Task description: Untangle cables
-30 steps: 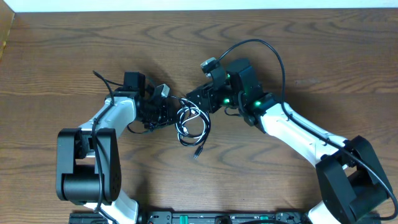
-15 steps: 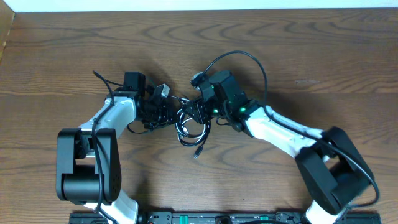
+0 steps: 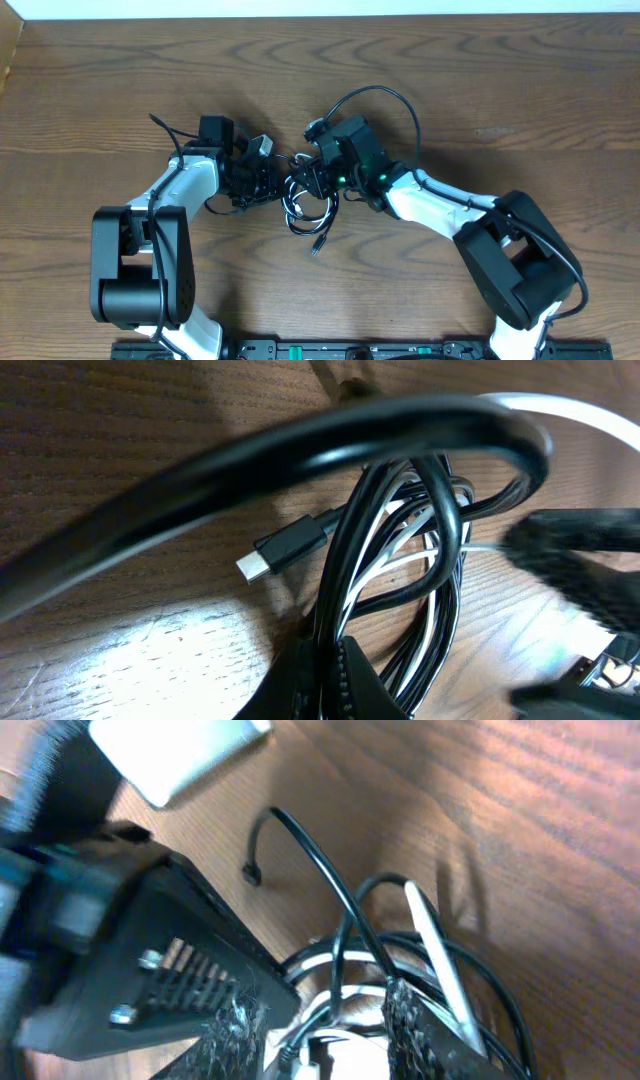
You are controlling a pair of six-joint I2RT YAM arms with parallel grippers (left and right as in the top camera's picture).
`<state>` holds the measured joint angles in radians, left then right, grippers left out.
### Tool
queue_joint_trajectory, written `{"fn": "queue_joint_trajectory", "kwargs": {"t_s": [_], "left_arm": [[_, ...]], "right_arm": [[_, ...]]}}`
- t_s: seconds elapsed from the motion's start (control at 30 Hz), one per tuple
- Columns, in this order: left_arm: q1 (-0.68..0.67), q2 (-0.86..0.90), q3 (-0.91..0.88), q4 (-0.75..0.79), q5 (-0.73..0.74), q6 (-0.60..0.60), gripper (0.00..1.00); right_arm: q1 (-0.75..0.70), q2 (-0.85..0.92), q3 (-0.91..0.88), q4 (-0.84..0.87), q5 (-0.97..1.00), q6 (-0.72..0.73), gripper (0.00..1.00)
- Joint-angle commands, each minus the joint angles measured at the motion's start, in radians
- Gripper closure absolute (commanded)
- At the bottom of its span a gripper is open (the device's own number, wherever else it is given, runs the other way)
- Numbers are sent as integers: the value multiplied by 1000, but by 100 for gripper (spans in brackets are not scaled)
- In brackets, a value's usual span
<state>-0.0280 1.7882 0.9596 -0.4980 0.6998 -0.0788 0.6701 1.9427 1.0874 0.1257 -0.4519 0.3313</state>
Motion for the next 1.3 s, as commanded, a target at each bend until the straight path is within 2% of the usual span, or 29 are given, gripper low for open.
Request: {"fn": "queue_joint_trajectory", "kwargs": {"t_s": [0.0,0.27,0.87,1.0,1.13,1.27], "left_arm": [[4,9,-11,-2,-13,-5,92],[4,9,-11,-1,-13,-5,93],[4,9,-11,2,-13,-5,92],[4,9,-11,2,-22,-5,93],[4,9,-11,-2,-35,-5,92],[4,9,-11,-2,-35,-5,93]], "right_arm": [[13,50,11,14,5,-6,66],[13,88,11,103,4,-5,70],[51,105,11,130,75,5,73],[35,93,11,156,32,13,72],[1,71,11,151,-51,41,64],[-16,71,11,138,-94,102,63]]}}
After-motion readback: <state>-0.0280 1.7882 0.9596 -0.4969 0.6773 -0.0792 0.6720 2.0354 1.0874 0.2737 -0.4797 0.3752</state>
